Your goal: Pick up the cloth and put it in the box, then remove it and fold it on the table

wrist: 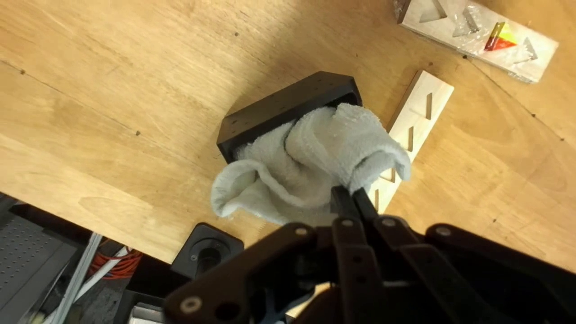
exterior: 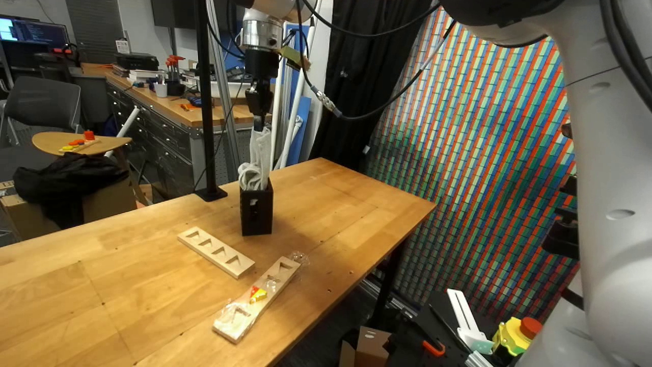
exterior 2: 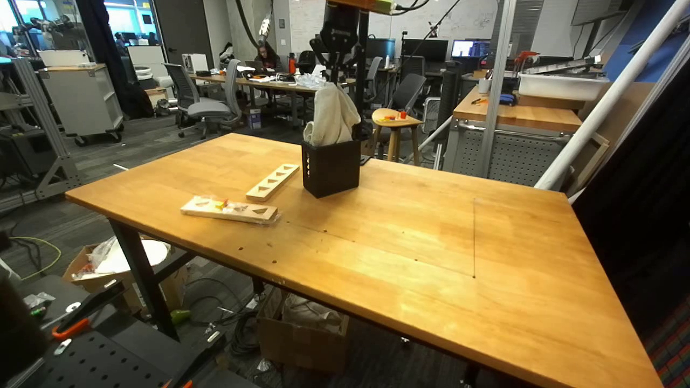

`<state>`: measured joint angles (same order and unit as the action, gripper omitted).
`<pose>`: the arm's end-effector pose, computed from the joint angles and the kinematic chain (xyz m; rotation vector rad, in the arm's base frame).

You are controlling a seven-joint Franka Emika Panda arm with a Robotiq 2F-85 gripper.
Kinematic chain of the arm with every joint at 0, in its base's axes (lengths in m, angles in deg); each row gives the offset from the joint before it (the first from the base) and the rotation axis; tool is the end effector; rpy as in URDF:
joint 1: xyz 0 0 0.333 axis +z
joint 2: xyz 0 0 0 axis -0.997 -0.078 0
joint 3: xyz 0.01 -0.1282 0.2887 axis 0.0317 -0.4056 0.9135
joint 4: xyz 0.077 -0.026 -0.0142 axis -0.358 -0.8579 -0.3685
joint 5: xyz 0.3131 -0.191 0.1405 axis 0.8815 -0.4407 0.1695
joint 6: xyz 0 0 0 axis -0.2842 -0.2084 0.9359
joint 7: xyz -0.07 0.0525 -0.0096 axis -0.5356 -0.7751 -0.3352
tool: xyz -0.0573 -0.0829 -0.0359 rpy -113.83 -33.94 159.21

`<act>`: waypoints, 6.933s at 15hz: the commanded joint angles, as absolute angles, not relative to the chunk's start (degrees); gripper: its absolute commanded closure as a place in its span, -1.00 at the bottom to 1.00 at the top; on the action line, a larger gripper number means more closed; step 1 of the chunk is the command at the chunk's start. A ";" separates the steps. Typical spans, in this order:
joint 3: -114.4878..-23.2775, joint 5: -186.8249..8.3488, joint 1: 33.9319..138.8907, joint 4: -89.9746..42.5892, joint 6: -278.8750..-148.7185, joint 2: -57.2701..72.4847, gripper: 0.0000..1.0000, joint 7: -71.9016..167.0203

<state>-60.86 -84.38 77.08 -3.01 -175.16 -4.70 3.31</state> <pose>0.6932 -0.0606 0.4687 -2.9108 -0.9059 0.0721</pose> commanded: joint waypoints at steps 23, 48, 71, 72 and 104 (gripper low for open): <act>-60.25 -100.06 90.74 1.73 -168.36 0.78 0.97 17.06; -59.00 -110.59 109.88 25.73 -155.97 -15.90 0.97 19.90; -59.53 -107.00 126.11 37.54 -156.77 -31.17 0.97 29.73; -59.53 -106.56 126.25 38.34 -156.99 -31.58 0.97 29.81; -59.57 -92.36 112.62 44.21 -168.27 -38.54 0.97 32.58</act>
